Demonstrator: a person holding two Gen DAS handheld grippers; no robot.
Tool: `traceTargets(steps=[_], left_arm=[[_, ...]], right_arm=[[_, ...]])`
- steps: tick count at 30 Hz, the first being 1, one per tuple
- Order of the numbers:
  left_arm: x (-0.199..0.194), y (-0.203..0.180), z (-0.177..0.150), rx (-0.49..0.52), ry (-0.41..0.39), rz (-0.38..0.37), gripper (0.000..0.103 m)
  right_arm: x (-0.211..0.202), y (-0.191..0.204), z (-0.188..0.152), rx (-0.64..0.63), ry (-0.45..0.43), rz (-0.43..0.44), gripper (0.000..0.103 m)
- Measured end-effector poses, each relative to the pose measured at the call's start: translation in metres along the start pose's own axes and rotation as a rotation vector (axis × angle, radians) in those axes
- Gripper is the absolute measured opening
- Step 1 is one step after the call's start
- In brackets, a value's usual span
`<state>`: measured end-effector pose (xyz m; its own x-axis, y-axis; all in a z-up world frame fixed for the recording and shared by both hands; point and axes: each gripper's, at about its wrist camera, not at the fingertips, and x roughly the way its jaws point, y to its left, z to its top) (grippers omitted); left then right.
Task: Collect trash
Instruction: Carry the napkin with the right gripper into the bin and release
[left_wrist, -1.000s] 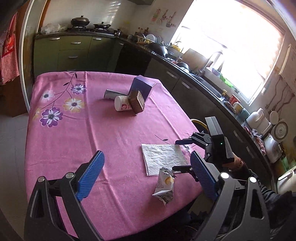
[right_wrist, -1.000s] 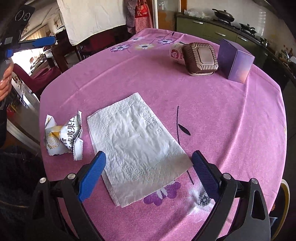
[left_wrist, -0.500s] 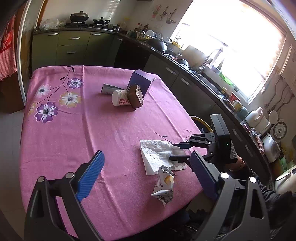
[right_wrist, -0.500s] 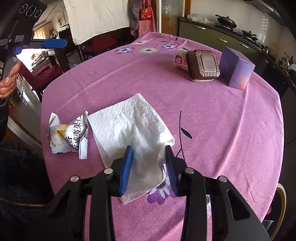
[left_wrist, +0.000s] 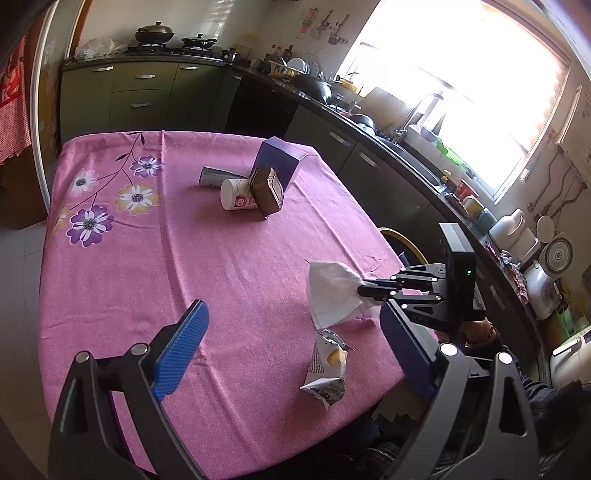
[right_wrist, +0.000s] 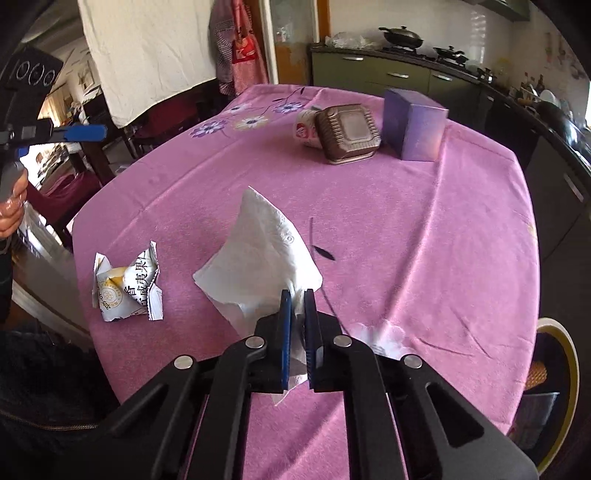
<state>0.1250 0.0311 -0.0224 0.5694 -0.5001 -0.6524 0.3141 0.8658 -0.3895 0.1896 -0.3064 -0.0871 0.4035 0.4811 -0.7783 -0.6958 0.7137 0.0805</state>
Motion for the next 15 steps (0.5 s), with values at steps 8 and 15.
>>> traceTargets(steps=[8,15], left_arm=[[0.005,-0.010,0.001,0.024,0.010,-0.020,0.089],[0.014,-0.020,0.003,0.047,0.033,-0.032,0.089]], right_arm=[[-0.075,-0.087,-0.030,0.231,-0.092,-0.231,0.007],[-0.082,-0.180,-0.078,0.401,0.014,-0.486,0.007]])
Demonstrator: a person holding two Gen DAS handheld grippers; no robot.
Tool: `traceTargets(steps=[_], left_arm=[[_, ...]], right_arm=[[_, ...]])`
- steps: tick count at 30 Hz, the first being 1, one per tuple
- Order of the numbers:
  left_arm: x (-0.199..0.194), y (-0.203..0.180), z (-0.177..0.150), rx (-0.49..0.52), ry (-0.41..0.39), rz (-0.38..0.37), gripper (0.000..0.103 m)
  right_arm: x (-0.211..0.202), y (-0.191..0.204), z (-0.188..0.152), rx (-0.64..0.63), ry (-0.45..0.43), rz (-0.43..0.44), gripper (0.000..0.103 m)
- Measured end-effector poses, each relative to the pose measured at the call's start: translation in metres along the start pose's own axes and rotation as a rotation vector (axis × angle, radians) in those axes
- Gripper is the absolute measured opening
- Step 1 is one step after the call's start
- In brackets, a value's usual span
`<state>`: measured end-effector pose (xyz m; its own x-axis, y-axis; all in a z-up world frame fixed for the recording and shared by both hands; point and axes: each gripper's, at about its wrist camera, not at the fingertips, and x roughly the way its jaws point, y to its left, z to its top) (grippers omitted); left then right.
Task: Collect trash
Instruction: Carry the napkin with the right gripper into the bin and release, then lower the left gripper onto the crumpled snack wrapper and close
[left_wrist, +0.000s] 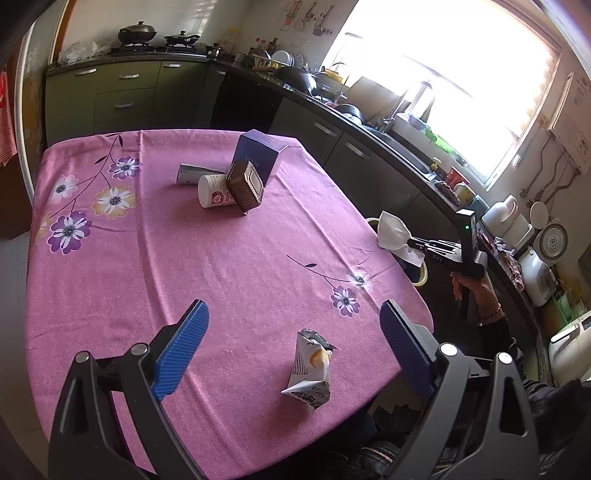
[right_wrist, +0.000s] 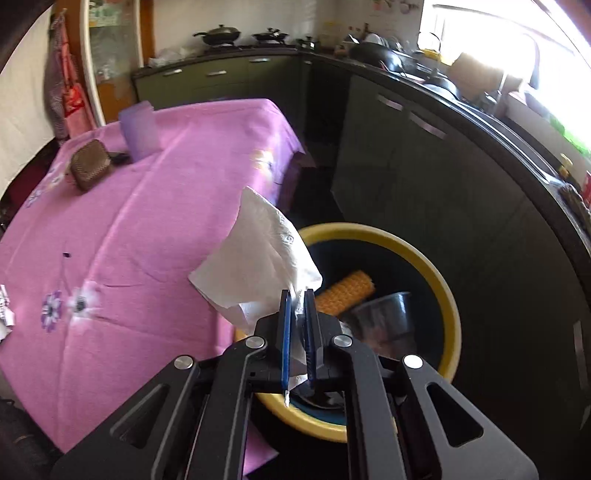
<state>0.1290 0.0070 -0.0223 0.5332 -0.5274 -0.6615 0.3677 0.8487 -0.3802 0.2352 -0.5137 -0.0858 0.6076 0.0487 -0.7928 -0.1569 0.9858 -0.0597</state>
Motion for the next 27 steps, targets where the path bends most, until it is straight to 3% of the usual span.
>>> traceTargets(steps=[10,12,14,16,21,27], left_arm=[[0.007,-0.005,0.003,0.014,0.026,-0.001,0.089],[0.010,-0.006,0.003,0.018,0.033,-0.004,0.089],[0.013,-0.009,0.003,0.023,0.043,-0.010,0.089],[0.015,-0.013,0.001,0.034,0.052,-0.014,0.090],[0.021,-0.019,0.000,0.061,0.073,-0.019,0.091],[0.038,-0.037,-0.010,0.159,0.159,-0.015,0.092]], right_arm=[[0.045,-0.048,-0.024,0.079,0.125,-0.069,0.009],[0.048,-0.055,-0.028,0.090,0.134,-0.074,0.015],[0.049,-0.060,-0.029,0.098,0.143,-0.088,0.037],[0.046,-0.062,-0.028,0.106,0.131,-0.106,0.042],[0.021,-0.055,-0.027,0.126,0.082,-0.126,0.042],[-0.033,-0.014,-0.039,0.169,-0.054,-0.043,0.049]])
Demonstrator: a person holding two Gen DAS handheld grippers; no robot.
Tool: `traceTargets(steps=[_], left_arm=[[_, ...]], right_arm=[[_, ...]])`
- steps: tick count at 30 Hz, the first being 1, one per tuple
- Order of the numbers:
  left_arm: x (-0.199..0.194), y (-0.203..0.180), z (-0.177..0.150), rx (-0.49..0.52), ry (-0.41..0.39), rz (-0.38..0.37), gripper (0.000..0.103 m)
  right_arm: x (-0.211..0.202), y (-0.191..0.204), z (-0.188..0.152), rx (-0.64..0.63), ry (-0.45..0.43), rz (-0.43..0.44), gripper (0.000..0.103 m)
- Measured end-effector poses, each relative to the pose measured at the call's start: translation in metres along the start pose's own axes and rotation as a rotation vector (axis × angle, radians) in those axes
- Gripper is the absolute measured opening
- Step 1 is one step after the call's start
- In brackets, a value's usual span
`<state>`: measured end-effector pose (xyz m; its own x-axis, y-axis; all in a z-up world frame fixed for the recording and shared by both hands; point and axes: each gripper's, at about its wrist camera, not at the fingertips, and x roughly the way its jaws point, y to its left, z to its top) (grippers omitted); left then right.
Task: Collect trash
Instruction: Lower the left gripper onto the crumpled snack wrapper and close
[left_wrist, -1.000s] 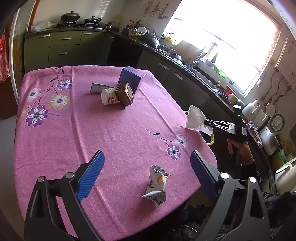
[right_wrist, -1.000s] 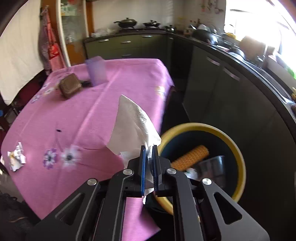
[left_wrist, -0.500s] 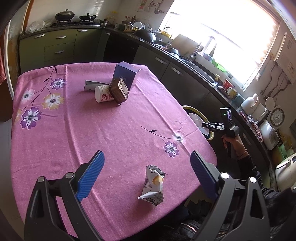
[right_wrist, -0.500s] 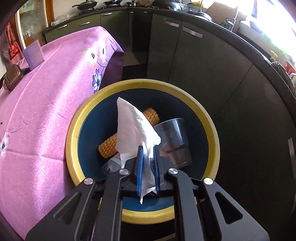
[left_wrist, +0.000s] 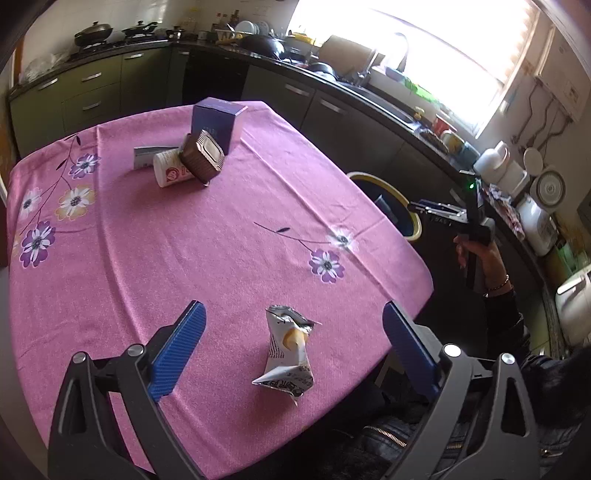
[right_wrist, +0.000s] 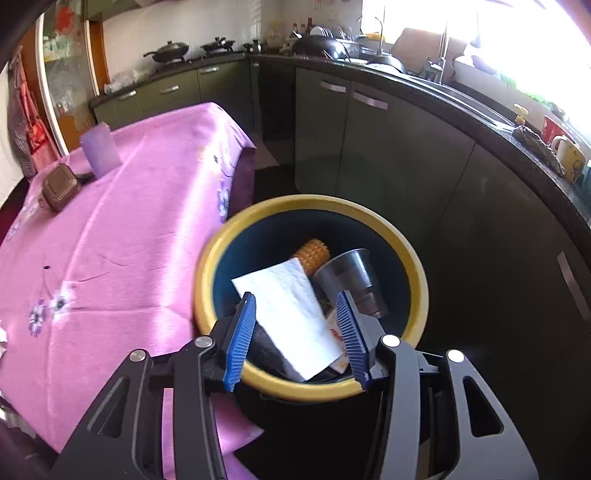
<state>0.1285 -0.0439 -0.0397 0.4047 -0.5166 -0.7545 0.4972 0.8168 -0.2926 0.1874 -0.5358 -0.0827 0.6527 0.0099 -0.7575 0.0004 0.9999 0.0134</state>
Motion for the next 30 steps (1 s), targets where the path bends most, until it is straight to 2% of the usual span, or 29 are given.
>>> traceTargets(steps=[5,10,13,16,20,30], left_arm=[[0.026,-0.021,-0.010,0.118,0.114,0.031,0.092],[0.051,-0.033,-0.018,0.195,0.228,0.072,0.092],[0.068,-0.029,-0.021,0.192,0.292,0.111,0.092],[0.080,-0.018,-0.023,0.151,0.338,0.117,0.092],[0.087,-0.012,-0.022,0.134,0.352,0.118,0.091],[0.094,-0.015,-0.012,0.155,0.375,0.156,0.061]], right_arm=[[-0.040,0.039,-0.025,0.008,-0.077,0.103,0.054],[-0.063,0.063,-0.040,0.014,-0.098,0.172,0.055],[-0.076,0.074,-0.044,0.028,-0.122,0.214,0.056],[-0.087,0.087,-0.046,0.025,-0.153,0.232,0.057],[-0.093,0.098,-0.044,0.004,-0.174,0.232,0.059],[-0.087,0.093,-0.044,0.016,-0.171,0.234,0.061]])
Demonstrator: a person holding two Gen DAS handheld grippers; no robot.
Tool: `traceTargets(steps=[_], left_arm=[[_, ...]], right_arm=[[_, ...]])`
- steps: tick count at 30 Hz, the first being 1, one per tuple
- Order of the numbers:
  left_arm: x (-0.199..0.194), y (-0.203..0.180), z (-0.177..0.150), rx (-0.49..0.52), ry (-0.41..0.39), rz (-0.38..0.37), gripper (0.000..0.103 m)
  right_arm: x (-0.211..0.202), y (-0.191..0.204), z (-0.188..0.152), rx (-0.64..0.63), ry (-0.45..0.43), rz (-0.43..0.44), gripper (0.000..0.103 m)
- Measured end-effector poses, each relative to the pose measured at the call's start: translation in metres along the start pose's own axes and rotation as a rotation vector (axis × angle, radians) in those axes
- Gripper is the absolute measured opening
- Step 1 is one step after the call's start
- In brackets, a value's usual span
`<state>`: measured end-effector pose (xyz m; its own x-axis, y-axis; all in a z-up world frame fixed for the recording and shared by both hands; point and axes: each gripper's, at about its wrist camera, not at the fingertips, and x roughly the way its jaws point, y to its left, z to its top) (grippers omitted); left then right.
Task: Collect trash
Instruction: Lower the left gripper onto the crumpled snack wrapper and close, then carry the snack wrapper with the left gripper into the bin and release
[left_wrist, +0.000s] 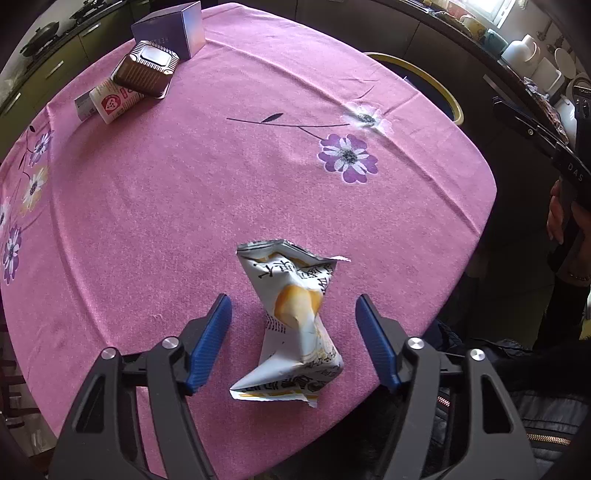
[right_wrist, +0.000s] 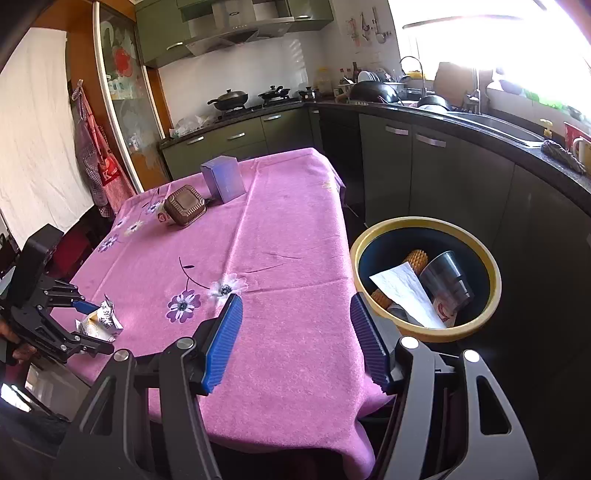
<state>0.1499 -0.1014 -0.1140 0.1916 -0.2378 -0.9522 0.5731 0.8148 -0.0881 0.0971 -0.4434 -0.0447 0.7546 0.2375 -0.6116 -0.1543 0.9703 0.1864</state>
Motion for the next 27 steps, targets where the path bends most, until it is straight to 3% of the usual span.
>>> traceTargets(steps=[8,18,22,27], left_arm=[[-0.002,-0.004,-0.002,0.017,0.000,0.016,0.030],[-0.021,-0.016,0.011,0.062,-0.062,0.031,0.028],[-0.039,-0.033,0.039,0.128,-0.115,0.011,0.028],[-0.049,-0.077,0.098,0.254,-0.164,-0.058,0.028]], right_arm=[[0.001,-0.005,-0.003,0.007,0.004,0.002,0.062],[-0.002,-0.013,-0.007,0.014,0.008,-0.036,0.062],[-0.006,-0.025,-0.012,0.038,0.012,-0.064,0.062],[-0.017,-0.046,-0.018,0.087,-0.003,-0.099,0.062]])
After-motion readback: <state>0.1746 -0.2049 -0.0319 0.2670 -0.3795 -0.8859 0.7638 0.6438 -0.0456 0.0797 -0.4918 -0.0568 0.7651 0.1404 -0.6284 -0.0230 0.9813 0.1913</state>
